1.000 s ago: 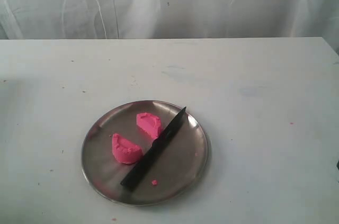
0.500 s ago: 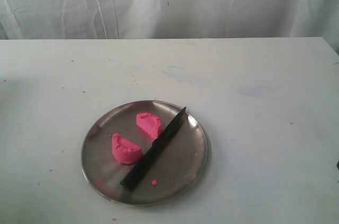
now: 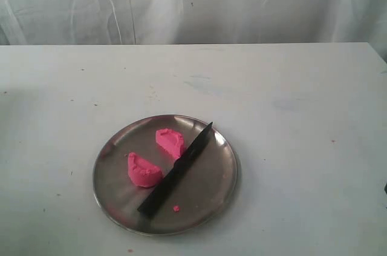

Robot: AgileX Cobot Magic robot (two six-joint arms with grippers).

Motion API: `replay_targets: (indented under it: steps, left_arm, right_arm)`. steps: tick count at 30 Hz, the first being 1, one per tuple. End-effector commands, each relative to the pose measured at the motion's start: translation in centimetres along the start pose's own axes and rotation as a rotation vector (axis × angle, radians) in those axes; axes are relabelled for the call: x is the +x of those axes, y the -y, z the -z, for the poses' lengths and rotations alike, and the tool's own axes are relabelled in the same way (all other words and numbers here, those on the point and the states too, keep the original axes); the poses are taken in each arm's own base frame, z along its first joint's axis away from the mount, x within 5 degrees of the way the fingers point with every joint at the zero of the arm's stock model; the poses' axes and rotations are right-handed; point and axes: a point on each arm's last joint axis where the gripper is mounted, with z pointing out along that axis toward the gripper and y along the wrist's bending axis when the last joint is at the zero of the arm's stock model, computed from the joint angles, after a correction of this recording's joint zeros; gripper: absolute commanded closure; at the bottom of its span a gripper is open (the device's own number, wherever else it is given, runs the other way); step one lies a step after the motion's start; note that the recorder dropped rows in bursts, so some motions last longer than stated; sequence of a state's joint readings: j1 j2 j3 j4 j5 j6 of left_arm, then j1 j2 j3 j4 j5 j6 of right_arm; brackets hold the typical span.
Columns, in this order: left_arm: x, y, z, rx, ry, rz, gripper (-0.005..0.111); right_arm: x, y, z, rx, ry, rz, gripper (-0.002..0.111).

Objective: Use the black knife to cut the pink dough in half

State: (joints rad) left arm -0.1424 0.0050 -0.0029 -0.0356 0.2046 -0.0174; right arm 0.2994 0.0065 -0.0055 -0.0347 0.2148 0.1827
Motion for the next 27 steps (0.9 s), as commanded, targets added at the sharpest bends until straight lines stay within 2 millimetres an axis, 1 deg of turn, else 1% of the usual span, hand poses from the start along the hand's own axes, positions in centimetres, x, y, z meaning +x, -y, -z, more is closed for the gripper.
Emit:
replay_targets:
  steps: [1, 27]
  left_arm:
    - [0.12, 0.01, 0.0, 0.0, -0.003, 0.009, 0.107]
    - [0.12, 0.01, 0.0, 0.0, -0.003, 0.009, 0.107]
  right_arm:
    - [0.14, 0.06, 0.01, 0.006, 0.002, -0.003, 0.089]
    - [0.16, 0.06, 0.01, 0.006, 0.001, -0.017, 0.089]
